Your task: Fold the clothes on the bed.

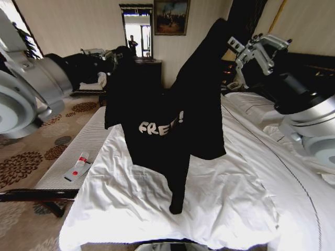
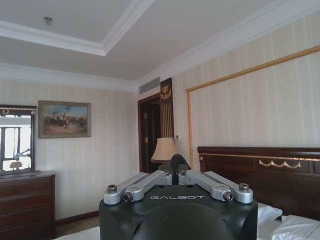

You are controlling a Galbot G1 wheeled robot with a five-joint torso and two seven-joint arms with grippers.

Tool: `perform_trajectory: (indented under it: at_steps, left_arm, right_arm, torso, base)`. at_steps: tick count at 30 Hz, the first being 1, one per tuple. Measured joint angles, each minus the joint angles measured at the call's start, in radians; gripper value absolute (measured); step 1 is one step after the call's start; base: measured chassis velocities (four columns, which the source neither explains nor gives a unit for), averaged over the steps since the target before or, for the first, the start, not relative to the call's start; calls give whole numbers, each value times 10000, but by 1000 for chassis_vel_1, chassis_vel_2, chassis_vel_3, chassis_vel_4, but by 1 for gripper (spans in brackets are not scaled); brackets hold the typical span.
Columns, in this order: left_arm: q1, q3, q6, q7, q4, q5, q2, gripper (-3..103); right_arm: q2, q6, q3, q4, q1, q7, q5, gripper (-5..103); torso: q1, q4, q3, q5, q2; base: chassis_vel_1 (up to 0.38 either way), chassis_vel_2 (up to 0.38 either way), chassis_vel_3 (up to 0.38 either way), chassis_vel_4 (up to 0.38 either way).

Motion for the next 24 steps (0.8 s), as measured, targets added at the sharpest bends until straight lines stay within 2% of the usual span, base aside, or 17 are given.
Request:
perform_trajectory:
  at_steps: [2, 3, 5, 9, 12, 13, 16, 19, 21, 24]
  left_arm:
    - [-402, -2, 89, -282, 0, -1056, -165, 0]
    - [-402, -2, 89, -282, 0, -1056, -165, 0]
    - [-610, 49, 354, -687, 6, -1802, -394, 0]
    - [-150, 225, 1040, -1128, 161, -1746, -613, 0]
    - [1621, 369, 2091, -1612, 384, -781, -998, 0]
    - [1621, 369, 2091, -1612, 384, -781, -998, 0]
    - [3231, 1091, 2471, -1830, 710, 843, -1659, 0]
    - [3804, 2309, 2435, -1883, 1316, 2288, -2392, 0]
    - [3859, 2490, 2384, -1878, 1483, 2533, -2541, 0]
    - [4044, 3226, 2125, -1786, 2598, 3471, -3426, 0]
  right_arm:
    - [-173, 113, 15, 22, 201, -230, 306, 0]
    - [-173, 113, 15, 22, 201, -230, 306, 0]
    - [-208, 97, -13, -55, 185, -259, 373, 0]
    - [26, -129, -302, -392, -156, -12, -81, 0]
    - [601, -355, -914, -1129, -1010, 245, -952, 0]
    - [601, -355, -914, -1129, -1010, 245, -952, 0]
    - [1433, -459, -2235, -2183, -1298, 146, -1970, 0]
    - [2400, -445, -3589, -3422, -1197, -129, -2834, 0]
    - [2649, -412, -3882, -3727, -1148, -168, -3000, 0]
    - [3956, -197, -5031, -5190, -730, -315, -3686, 0]
  torso:
    - [1, 0, 0, -2, 0]
    - [1, 0, 0, -2, 0]
    - [0, 0, -1, 2, 1]
    - [-2, 0, -1, 5, 1]
    - [3, 4, 3, 2, 0]
    - [3, 4, 3, 2, 0]
    - [7, 2, 6, -2, -4]
    - [6, 1, 5, 5, -5]
    - [6, -1, 5, 6, -4]
    - [6, -3, 4, 4, -5]
  base:
    - [0, 0, 0, 0]
    - [0, 0, 0, 0]
    - [0, 0, 0, 0]
    - [0, 0, 0, 0]
    - [0, 0, 0, 0]
    - [0, 0, 0, 0]
    - [0, 0, 0, 0]
    - [0, 0, 0, 0]
    - [0, 0, 0, 0]
    - [0, 0, 0, 0]
